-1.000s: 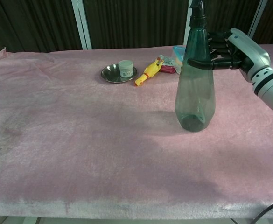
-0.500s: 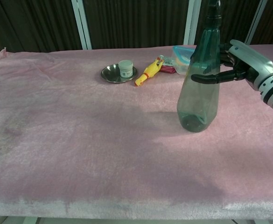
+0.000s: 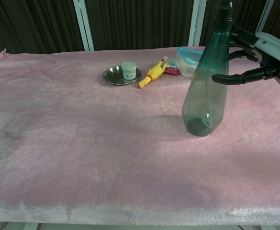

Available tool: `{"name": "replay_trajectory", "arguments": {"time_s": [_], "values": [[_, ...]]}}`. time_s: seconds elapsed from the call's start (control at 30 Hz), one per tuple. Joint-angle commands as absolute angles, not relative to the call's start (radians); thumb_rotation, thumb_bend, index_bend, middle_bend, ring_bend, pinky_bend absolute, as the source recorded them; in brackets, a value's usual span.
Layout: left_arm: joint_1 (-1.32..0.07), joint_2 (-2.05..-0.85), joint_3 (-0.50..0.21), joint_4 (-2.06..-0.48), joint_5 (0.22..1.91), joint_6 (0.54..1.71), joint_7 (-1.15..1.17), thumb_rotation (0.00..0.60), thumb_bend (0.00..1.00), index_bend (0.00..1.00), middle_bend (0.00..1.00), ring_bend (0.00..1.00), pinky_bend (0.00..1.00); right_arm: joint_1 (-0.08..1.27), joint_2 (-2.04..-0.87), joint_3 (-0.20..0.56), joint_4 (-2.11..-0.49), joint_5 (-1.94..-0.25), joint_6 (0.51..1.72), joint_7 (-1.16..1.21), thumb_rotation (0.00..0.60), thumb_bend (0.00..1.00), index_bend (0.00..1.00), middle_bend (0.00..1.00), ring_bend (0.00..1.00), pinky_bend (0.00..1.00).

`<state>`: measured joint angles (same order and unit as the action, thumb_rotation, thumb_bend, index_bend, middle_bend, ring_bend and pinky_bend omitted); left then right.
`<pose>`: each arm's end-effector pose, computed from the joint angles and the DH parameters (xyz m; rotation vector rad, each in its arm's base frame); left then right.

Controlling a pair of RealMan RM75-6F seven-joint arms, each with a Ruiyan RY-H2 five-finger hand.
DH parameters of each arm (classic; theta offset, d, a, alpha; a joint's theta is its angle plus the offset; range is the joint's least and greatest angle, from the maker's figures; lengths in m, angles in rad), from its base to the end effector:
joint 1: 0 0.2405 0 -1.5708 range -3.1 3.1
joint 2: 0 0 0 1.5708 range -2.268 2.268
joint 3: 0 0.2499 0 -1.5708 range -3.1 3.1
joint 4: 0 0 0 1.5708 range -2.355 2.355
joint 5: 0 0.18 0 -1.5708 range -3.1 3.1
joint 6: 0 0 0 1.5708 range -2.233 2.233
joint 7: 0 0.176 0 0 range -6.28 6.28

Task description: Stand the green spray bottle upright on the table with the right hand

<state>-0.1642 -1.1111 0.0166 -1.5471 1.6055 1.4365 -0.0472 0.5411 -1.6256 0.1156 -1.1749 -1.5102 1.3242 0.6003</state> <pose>-0.2823 0.2200 0.1658 -1.5873 -0.8722 -0.9144 -0.1880 -0.3375 0.0411 1.4813 -1.3023 1.6082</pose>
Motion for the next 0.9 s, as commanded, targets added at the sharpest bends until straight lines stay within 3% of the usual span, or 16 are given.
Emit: {"name": "replay_trajectory", "arguments": {"time_s": [0.03, 0.27, 0.43, 0.7, 0.9], "values": [[-0.163, -1.111, 0.017, -1.547, 1.606, 1.439, -0.047, 0.600, 0.39, 0.00, 0.00, 0.00, 0.02, 0.497, -1.543, 0.074, -1.261, -1.538, 1.350, 0.547, 0.600, 0.25, 0.04, 0.20, 0.07, 0.27], [-0.156, -1.113, 0.015, -1.545, 1.617, 1.465, -0.046, 0.600, 0.39, 0.00, 0.00, 0.00, 0.02, 0.363, -1.327, -0.013, -1.475, -1.482, 1.380, 0.195, 0.600, 0.25, 0.00, 0.08, 0.00, 0.16], [-0.139, -1.128, 0.012, -1.515, 1.655, 1.532, -0.062, 0.600, 0.39, 0.00, 0.00, 0.00, 0.00, 0.253, -1.144, -0.086, -1.676, -1.355, 1.394, -0.144, 0.600, 0.25, 0.00, 0.00, 0.00, 0.00], [-0.129, -1.125, 0.016, -1.525, 1.627, 1.514, -0.024, 0.600, 0.39, 0.00, 0.00, 0.00, 0.00, 0.067, -1.122, -0.102, -1.739, -1.419, 1.681, -0.256, 0.600, 0.25, 0.01, 0.00, 0.00, 0.00], [-0.128, -1.126, 0.016, -1.537, 1.626, 1.510, 0.000, 0.600, 0.39, 0.00, 0.00, 0.00, 0.00, 0.051, -1.131, -0.080, -1.720, -1.426, 1.666, -0.246, 0.600, 0.25, 0.01, 0.00, 0.00, 0.00]]}}
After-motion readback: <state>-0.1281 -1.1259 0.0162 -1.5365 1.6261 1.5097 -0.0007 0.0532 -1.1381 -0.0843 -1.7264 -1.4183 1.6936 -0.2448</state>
